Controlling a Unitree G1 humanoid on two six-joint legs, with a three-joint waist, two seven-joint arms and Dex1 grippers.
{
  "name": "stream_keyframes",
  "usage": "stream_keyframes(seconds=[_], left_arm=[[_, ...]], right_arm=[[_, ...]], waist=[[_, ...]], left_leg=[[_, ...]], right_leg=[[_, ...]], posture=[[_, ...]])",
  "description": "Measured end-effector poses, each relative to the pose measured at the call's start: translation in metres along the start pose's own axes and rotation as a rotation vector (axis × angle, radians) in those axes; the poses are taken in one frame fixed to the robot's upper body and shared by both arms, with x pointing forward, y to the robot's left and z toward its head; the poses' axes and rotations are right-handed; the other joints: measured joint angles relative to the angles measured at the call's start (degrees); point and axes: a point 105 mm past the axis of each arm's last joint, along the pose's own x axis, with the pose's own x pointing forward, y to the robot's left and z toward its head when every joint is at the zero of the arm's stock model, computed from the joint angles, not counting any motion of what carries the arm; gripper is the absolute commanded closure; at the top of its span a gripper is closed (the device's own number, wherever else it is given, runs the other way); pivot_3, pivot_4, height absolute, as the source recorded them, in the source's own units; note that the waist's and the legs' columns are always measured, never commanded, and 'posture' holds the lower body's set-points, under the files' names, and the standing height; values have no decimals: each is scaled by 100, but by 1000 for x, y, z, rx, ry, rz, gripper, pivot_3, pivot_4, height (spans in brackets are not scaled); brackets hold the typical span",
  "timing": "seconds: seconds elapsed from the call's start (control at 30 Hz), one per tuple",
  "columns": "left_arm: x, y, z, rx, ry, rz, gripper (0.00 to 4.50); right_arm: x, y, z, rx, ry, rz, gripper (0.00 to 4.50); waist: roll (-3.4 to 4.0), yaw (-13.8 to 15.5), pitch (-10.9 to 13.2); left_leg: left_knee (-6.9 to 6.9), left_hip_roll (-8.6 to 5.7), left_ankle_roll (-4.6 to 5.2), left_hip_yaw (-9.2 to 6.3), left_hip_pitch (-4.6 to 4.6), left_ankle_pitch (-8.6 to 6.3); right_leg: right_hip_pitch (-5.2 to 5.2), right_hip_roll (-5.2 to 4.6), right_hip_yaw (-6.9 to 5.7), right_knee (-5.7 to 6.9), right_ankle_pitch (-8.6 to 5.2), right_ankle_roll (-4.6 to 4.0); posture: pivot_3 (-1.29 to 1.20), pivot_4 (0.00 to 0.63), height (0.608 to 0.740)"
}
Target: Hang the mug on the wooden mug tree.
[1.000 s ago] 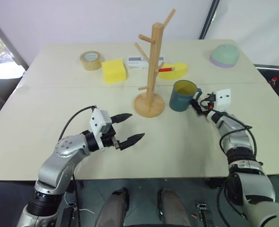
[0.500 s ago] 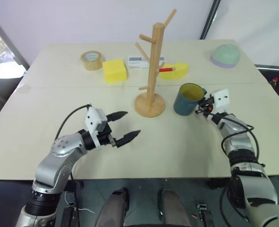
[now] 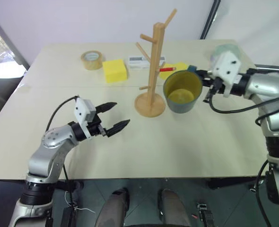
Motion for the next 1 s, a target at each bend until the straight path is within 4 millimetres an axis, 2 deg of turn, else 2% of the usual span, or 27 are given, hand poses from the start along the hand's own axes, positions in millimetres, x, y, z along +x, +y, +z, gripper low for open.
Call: stream_keyframes(seconds=[0.2,0.4,0.87,1.0], left_arm=[[-3,-1,9,6,-33,1,0],[-6,-7,13,7,-44,-14,0],[-5,-9,18,12,-48,-31,0],[-5,-9,18,12,-48,-31,0]], right_arm=[[14,-17,-6,-6,56,-7,4454],[25,-13,-17,-2,87,41,4454],[40,-18,-6,-42,60,56,4454],[42,-17,-12,-44,80,59,4454]], waist=[[-1,-6,0],[-1,-12,1],[0,-16,1],[-1,-20,1]], left_leg=[[-6,-7,0,5,-17,0],[1,-7,0,8,-17,1],[1,-8,-2,9,-15,2],[1,-9,-2,9,-15,2]], right_leg=[[-22,5,-2,3,10,17],[-21,6,-2,9,10,15],[-23,9,-2,17,12,17],[-23,10,-2,19,12,17]], posture=[[0,150,740],[0,150,740],[0,150,740],[0,150,740]])
